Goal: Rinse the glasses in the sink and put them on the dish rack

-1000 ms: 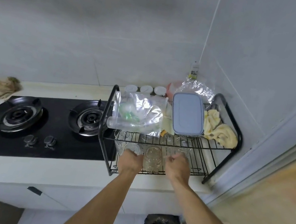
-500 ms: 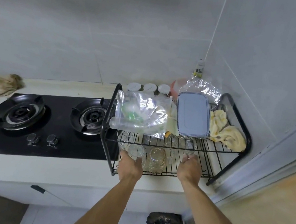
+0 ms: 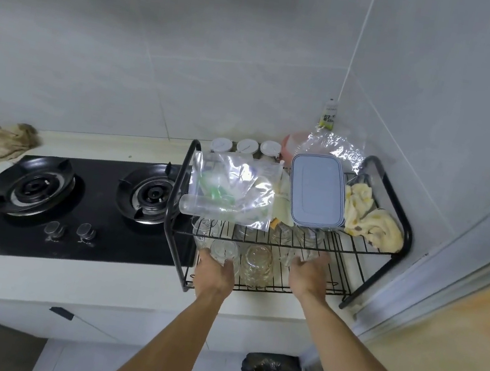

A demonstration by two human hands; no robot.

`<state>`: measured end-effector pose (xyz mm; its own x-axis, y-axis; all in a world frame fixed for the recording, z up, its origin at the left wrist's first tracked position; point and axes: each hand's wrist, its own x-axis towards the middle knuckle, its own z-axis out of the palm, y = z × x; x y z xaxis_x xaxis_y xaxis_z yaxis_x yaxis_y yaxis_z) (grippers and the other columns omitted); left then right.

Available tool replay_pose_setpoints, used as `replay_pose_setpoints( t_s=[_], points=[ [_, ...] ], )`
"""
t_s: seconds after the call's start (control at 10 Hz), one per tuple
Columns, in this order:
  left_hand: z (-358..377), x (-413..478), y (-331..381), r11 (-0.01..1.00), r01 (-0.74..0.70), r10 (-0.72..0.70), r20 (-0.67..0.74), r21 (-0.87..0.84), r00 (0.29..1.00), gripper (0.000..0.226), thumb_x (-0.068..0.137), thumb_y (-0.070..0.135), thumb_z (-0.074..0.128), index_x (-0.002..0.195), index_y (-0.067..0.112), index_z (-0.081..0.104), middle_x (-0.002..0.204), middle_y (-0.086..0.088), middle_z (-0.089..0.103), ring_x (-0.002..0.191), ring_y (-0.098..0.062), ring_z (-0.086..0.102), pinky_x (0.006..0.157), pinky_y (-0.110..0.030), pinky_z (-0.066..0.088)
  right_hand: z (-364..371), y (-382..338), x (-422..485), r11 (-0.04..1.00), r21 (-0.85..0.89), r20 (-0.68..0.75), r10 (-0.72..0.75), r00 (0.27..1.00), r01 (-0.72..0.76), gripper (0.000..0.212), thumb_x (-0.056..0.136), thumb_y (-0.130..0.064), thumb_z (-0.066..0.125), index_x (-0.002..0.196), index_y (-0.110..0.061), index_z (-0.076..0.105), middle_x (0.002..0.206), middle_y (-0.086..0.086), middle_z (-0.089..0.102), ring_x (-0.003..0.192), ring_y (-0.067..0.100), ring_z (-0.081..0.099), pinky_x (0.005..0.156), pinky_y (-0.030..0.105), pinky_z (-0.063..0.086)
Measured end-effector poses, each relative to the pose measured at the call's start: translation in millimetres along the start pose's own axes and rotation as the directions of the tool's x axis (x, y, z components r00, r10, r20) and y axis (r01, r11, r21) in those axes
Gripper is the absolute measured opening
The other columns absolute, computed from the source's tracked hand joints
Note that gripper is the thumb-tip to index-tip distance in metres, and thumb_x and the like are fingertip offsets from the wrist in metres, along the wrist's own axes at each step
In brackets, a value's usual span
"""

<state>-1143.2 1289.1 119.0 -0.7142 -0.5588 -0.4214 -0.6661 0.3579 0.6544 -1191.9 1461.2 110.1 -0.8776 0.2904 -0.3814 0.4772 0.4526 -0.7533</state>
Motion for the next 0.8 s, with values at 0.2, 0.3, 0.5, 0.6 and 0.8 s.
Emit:
replay_pose_setpoints(
  t_s=[0.2, 0.3, 0.5, 0.6, 0.8],
  points=[
    [-9.6, -16.5, 4.7, 0.996, -0.055, 0.053, 0.040, 0.066, 0.998, 0.059, 0.106, 0.023, 0.052, 0.154, 0.004, 0.026, 0.125, -0.018, 0.065, 0.098, -0.032, 0.063, 0.080, -0.039, 0.050, -9.8, 1.8, -18.2, 0.996, -0.035, 0.079, -0.077, 0.994, 0.080, 0.055, 0.104, -0.029, 0.052, 0.148, -0.015, 0.022, 0.157, 0.014, 0.040, 0.123, 0.038, 0.060, 0.093, 0.044, 0.052],
    [-10.1, -25.4, 1.8, 0.994, -0.105, 0.103, 0.050, 0.042, 0.993, 0.065, 0.104, 0.021, 0.054, 0.157, 0.005, 0.020, 0.112, -0.011, 0.062, 0.096, -0.030, 0.062, 0.086, -0.041, 0.053, -20.5, 4.6, -19.1, 0.986, -0.083, 0.112, -0.134, 0.985, 0.143, 0.053, 0.105, -0.031, 0.052, 0.147, -0.014, 0.025, 0.155, 0.011, 0.041, 0.124, 0.035, 0.059, 0.087, 0.038, 0.047],
    [-12.9, -37.8, -15.9, 0.986, -0.165, 0.163, 0.139, 0.008, 0.977, 0.068, 0.106, 0.032, 0.056, 0.162, 0.012, 0.024, 0.158, -0.012, 0.047, 0.138, -0.029, 0.054, 0.111, -0.037, 0.042, -31.7, 13.4, -22.4, 0.958, -0.170, 0.205, -0.196, 0.959, 0.232, 0.050, 0.104, -0.034, 0.050, 0.146, -0.014, 0.030, 0.145, 0.009, 0.047, 0.111, 0.031, 0.060, 0.081, 0.035, 0.044],
    [-19.7, -39.3, -26.4, 0.972, -0.218, 0.208, 0.110, 0.091, 0.972, 0.056, 0.107, 0.034, 0.052, 0.157, 0.013, 0.036, 0.155, -0.009, 0.052, 0.137, -0.027, 0.055, 0.109, -0.034, 0.042, -33.0, 19.7, -27.0, 0.915, -0.272, 0.250, -0.231, 0.940, 0.297, 0.038, 0.105, -0.030, 0.047, 0.136, -0.010, 0.046, 0.134, 0.009, 0.056, 0.111, 0.027, 0.059, 0.086, 0.033, 0.047],
    [-48.5, -42.9, -39.6, 0.853, -0.357, 0.354, 0.080, 0.382, 0.932, 0.046, 0.107, 0.037, 0.046, 0.147, 0.017, 0.053, 0.145, -0.006, 0.059, 0.132, -0.027, 0.056, 0.109, -0.038, 0.045, -44.6, 22.4, -59.9, 0.799, -0.427, 0.301, -0.316, 0.900, 0.423, 0.021, 0.104, -0.028, 0.045, 0.115, -0.017, 0.059, 0.117, 0.002, 0.067, 0.102, 0.020, 0.063, 0.087, 0.035, 0.054]
  ],
)
